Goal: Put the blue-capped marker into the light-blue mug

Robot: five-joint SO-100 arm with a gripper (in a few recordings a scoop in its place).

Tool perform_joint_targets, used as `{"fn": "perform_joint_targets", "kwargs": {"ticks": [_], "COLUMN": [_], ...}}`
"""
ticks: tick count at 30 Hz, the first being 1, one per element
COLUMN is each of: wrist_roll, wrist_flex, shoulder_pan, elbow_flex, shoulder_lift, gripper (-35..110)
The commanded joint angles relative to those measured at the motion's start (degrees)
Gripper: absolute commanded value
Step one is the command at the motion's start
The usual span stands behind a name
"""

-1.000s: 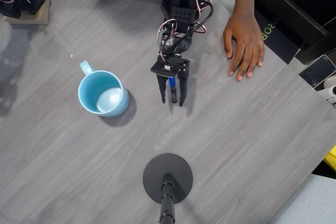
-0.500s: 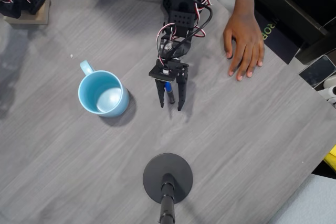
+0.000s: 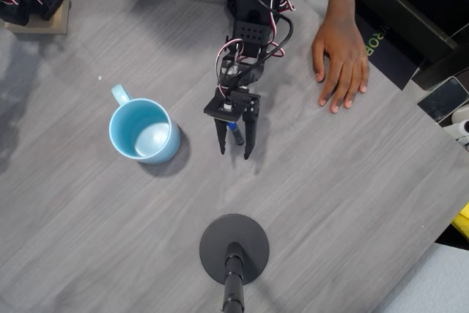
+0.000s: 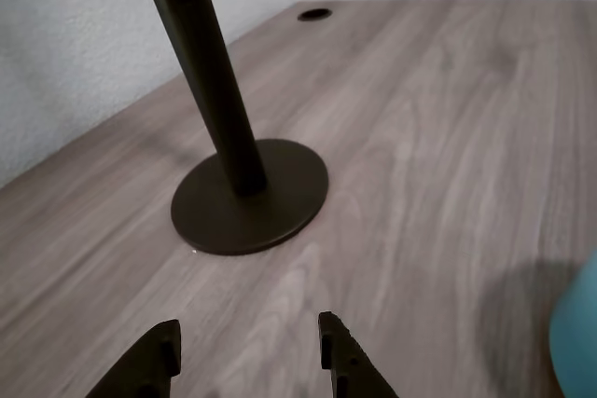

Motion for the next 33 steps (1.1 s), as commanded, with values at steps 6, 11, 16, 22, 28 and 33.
{"fn": "perform_joint_targets", "kwargs": {"ticks": [6, 11, 16, 22, 28, 33], "wrist_roll": [1.05, 1.14, 1.14, 1.14, 1.14, 1.14], "wrist_flex": [-0.97, -0.97, -0.97, -0.97, -0.97, -0.97], "shoulder_pan": [-0.26, -0.79, -1.49, -1.49, -1.49, -1.49], "elbow_flex": [-4.31, -5.8, -6.68, -6.42, -4.04, -0.26], "shoulder_lift": [-1.85, -3.16, -3.87, -4.22, -3.16, -0.18], "gripper": [23, 23, 23, 23, 24, 24]}}
